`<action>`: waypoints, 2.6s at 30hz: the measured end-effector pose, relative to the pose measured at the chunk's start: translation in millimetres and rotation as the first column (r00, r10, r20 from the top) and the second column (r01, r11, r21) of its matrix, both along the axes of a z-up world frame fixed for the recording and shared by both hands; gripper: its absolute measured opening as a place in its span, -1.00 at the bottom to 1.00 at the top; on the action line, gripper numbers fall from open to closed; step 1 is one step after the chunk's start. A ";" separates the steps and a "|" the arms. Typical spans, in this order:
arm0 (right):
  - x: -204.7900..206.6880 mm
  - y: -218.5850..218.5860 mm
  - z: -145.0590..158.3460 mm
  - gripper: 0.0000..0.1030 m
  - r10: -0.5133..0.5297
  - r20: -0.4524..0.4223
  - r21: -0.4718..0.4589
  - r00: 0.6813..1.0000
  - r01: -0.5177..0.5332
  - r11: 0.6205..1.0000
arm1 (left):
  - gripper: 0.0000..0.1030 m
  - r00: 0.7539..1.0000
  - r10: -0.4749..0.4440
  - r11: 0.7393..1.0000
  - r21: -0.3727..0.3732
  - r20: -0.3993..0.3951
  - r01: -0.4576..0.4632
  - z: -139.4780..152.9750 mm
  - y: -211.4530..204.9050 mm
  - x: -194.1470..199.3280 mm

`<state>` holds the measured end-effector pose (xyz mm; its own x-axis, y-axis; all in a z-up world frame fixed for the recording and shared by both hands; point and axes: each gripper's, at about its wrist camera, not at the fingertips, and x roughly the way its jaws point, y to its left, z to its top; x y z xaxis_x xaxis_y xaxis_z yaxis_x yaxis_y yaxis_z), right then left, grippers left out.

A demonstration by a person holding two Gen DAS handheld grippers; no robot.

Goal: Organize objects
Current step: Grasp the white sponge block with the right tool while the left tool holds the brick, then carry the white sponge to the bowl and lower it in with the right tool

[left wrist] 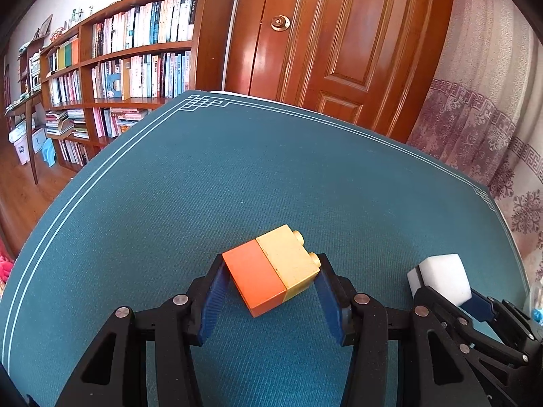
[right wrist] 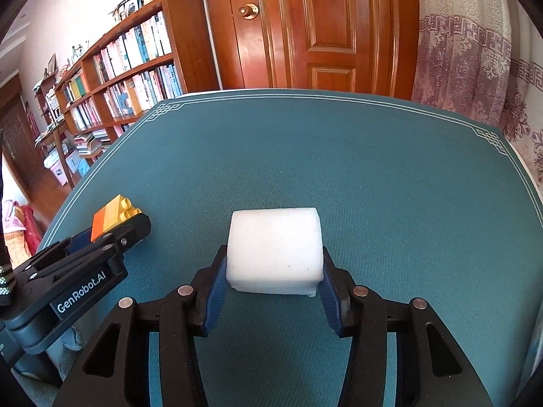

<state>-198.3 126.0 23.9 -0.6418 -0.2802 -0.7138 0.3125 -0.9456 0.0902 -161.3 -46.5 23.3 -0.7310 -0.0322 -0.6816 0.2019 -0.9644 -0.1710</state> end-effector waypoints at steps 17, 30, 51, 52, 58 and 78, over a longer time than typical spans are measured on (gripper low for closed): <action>55.2 39.3 13.1 -0.03 -0.062 -0.025 -0.026 0.998 0.062 0.998 | 0.04 0.992 -0.119 0.993 -0.005 -0.049 0.119 17.2 35.4 14.9; 86.4 76.1 18.5 -0.03 -0.140 -0.023 -0.041 0.990 0.139 0.990 | 0.04 0.972 -0.224 0.975 -0.017 -0.072 0.223 25.0 70.9 31.4; 130.7 182.1 39.7 -0.02 -0.391 -0.065 -0.056 0.918 0.388 0.920 | 0.04 0.918 -0.394 0.919 0.004 -0.046 0.395 19.5 122.8 54.2; 131.6 188.3 41.8 -0.02 -0.404 -0.071 -0.053 0.912 0.401 0.915 | 0.04 0.916 -0.399 0.917 0.002 -0.045 0.399 19.1 124.3 55.1; 135.0 232.8 55.5 -0.02 -0.493 -0.106 -0.023 0.864 0.493 0.870 | 0.04 0.907 -0.418 0.908 -0.009 -0.048 0.418 19.2 131.9 59.0; 83.8 316.7 45.2 -0.02 -0.631 -0.082 0.082 0.772 0.636 0.767 | 0.04 0.859 -0.509 0.860 -0.045 -0.046 0.508 19.3 159.6 76.7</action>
<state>-114.6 442.6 69.2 -0.6814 0.2725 -0.6793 -0.3592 -0.9331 -0.0140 -84.6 113.1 42.5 -0.6873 0.3339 -0.6450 -0.3267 -0.9353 -0.1361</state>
